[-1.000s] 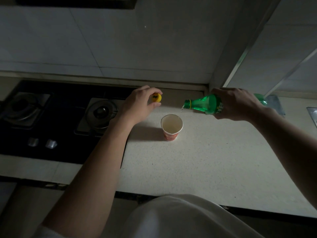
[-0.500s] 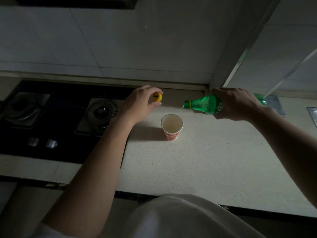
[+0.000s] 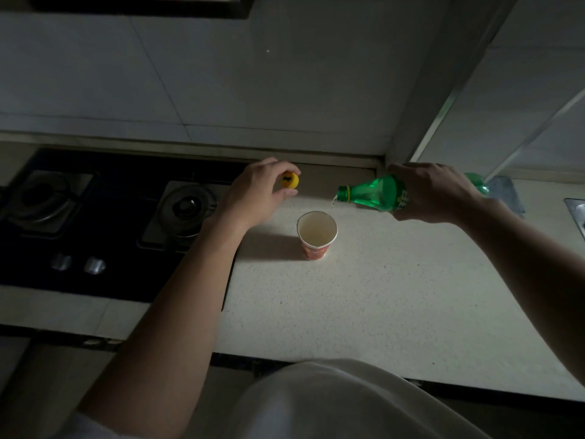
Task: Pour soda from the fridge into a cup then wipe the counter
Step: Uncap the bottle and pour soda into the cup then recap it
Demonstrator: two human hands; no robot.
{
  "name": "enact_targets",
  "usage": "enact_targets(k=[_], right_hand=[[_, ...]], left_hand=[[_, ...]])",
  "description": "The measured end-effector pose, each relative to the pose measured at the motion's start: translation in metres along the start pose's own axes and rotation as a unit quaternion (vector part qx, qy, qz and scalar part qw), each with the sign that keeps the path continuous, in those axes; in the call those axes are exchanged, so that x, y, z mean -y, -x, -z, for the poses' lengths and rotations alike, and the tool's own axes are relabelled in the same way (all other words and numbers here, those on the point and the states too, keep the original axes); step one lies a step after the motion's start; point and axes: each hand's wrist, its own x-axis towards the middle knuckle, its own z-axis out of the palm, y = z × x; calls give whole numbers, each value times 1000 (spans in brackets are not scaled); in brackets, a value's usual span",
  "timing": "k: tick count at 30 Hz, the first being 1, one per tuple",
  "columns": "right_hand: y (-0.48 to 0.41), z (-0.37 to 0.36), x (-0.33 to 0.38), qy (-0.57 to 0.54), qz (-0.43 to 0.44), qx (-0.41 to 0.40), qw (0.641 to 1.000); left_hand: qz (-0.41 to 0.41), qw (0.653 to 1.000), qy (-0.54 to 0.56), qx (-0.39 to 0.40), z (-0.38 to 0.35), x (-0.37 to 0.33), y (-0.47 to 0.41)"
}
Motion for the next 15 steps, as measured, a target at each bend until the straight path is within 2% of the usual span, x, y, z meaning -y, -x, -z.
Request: enact_targets(k=[15], right_hand=[[-3, -2, 0, 9, -5, -1, 1000]], left_hand=[[-1, 1000, -3, 0, -2, 1, -2]])
